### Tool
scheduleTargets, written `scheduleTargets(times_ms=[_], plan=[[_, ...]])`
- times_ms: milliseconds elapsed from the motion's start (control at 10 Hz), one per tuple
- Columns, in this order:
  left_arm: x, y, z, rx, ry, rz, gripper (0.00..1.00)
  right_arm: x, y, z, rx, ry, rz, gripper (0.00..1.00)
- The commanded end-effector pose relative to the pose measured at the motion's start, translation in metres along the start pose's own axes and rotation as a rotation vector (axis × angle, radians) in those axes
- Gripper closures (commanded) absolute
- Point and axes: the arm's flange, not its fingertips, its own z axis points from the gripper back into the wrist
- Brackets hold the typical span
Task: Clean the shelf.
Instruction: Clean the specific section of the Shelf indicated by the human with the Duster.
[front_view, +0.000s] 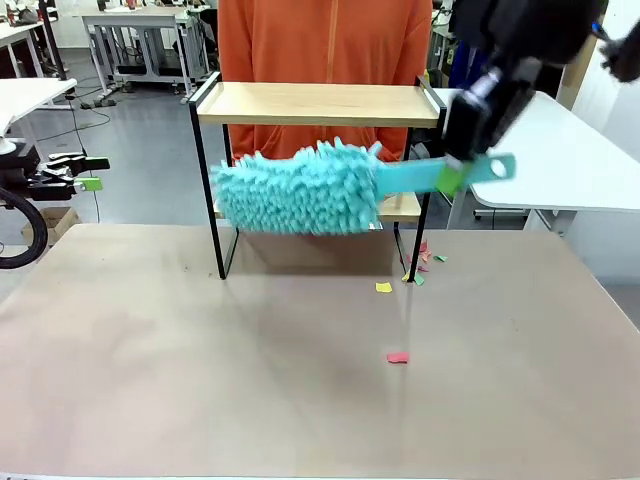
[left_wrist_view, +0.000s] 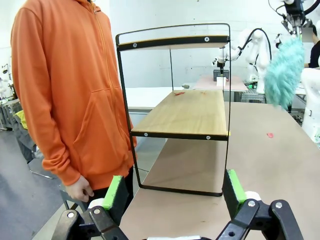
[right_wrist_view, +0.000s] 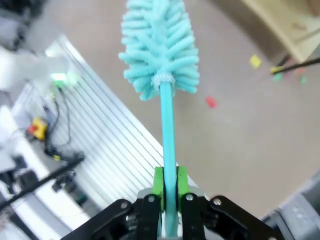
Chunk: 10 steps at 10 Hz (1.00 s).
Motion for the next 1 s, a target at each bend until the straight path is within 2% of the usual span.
scheduleTargets(times_ms=[0,500,700,900], plan=[[0.003,-0.002,-0.001,0.009,-0.001,-0.011,0.00,-0.027,-0.011,-0.021,-0.039,0.058,0.080,0.87],[0.003,-0.002,-0.001,0.009,-0.001,-0.011,0.00,-0.105,-0.031,-0.055,0.030,0.211,0.062,0.87],[0.003,-0.002,-0.001,0.009,-0.001,-0.011,0.00,-0.135,-0.044,-0.053,0.037,0.231,0.054,0.87],[0.003,-0.002,-0.001,0.009,-0.001,-0.011,0.00,-0.145,-0.062,-0.050,0.010,0.245,0.077,0.87]])
